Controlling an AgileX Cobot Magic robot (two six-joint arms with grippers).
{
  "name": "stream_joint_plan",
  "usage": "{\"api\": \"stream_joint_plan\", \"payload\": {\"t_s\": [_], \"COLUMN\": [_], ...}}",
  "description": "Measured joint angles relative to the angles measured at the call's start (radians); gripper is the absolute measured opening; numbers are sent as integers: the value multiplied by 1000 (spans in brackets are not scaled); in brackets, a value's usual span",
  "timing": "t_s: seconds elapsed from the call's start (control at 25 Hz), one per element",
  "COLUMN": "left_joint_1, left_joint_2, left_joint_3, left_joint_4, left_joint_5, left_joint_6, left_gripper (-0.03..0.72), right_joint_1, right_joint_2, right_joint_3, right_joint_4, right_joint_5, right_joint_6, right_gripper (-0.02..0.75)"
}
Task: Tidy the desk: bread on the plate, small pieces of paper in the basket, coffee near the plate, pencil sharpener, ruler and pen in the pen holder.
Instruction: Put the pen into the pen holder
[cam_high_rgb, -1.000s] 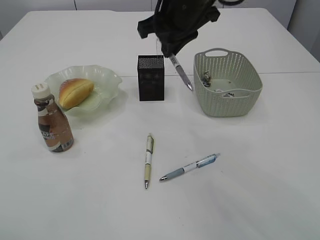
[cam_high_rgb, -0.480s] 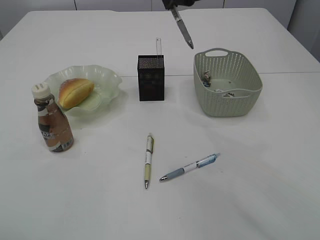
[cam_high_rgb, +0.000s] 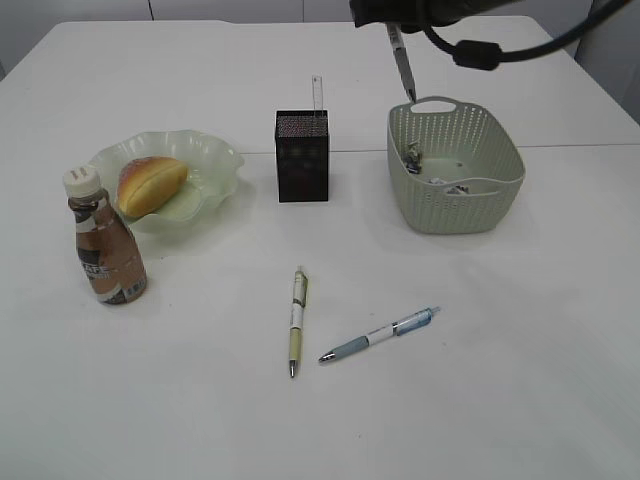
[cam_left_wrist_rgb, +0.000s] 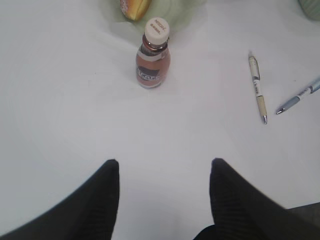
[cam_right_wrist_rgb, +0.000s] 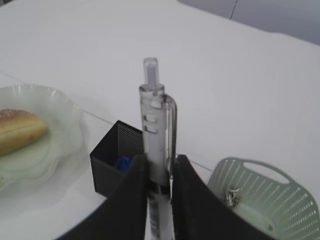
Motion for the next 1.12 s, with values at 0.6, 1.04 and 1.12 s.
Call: {"api": "stream_joint_plan", "payload": {"t_s": [0.6,1.04,1.12], "left_joint_1": [0,0,0], "left_joint_2": [72,78,78], "left_joint_3": [1,2,2], "left_joint_4": [-32,-32,-32], "left_joint_5": [0,-2,-2], "left_joint_6": [0,0,0], "left_gripper": [416,416,416], "right_joint_1": [-13,-16,-23], "right_joint_2": [94,347,388], "right_joint_3": [175,-9,-64], "right_joint_4": [-4,80,82], "right_joint_5": [-740,-898,-890], "right_joint_6": [0,59,102], "right_gripper": [102,102,102]}}
